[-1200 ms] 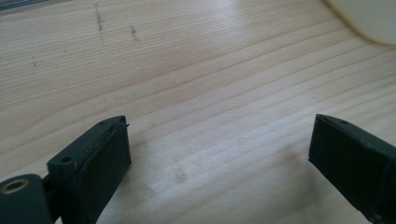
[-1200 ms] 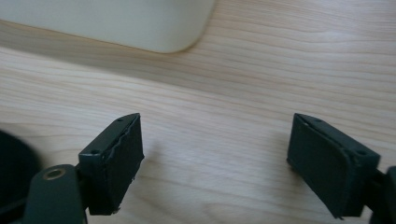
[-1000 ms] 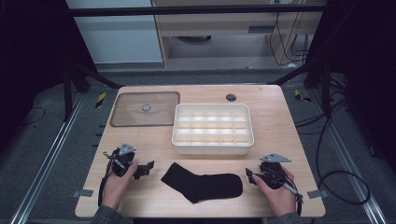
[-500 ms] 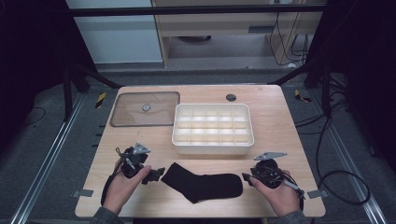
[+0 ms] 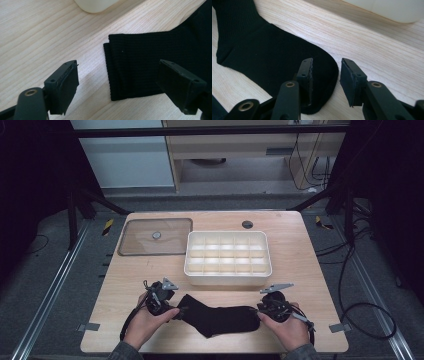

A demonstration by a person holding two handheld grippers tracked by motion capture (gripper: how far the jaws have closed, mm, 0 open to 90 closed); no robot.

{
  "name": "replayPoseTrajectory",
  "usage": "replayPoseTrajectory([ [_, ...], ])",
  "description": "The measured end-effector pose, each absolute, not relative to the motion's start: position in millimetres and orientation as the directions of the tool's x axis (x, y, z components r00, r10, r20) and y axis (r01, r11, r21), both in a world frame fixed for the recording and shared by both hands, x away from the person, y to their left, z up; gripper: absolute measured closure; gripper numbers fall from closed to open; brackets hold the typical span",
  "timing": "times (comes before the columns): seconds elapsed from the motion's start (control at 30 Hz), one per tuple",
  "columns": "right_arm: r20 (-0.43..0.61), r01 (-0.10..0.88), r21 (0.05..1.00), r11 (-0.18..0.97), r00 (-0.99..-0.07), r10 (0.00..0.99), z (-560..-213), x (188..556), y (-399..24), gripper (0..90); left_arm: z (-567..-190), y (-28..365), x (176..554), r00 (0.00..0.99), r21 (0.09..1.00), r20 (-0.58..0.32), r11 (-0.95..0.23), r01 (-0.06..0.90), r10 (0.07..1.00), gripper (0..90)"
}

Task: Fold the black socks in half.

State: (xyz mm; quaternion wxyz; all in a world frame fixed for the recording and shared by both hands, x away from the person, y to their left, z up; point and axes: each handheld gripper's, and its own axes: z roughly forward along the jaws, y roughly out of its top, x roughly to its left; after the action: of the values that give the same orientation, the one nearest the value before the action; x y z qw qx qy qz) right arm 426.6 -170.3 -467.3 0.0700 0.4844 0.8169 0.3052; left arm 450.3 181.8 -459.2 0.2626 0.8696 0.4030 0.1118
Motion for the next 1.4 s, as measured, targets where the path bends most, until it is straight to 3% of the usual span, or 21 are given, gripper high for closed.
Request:
replayPoseTrajectory([
  [0.17,0.181,0.763,0.546,0.346,-0.511,0.840,-470,429,-166,53.4,-460,183,450,0.651,0.541,-0.029,-0.536,0.648,0.758,20.7],
  [0.6,0.175,0.771,0.517,0.370,-0.519,0.837,-478,428,-159,53.7,-461,181,451,0.653,0.532,-0.040,-0.537,0.655,0.756,25.3],
  [0.97,0.167,0.763,0.518,0.386,-0.533,0.829,-479,425,-158,60.6,-465,177,456,0.670,0.476,-0.059,-0.569,0.670,0.740,40.2],
  [1.4,0.162,0.758,0.521,0.394,-0.540,0.826,-478,424,-156,62.2,-469,177,457,0.682,0.433,-0.068,-0.594,0.678,0.728,55.9],
])
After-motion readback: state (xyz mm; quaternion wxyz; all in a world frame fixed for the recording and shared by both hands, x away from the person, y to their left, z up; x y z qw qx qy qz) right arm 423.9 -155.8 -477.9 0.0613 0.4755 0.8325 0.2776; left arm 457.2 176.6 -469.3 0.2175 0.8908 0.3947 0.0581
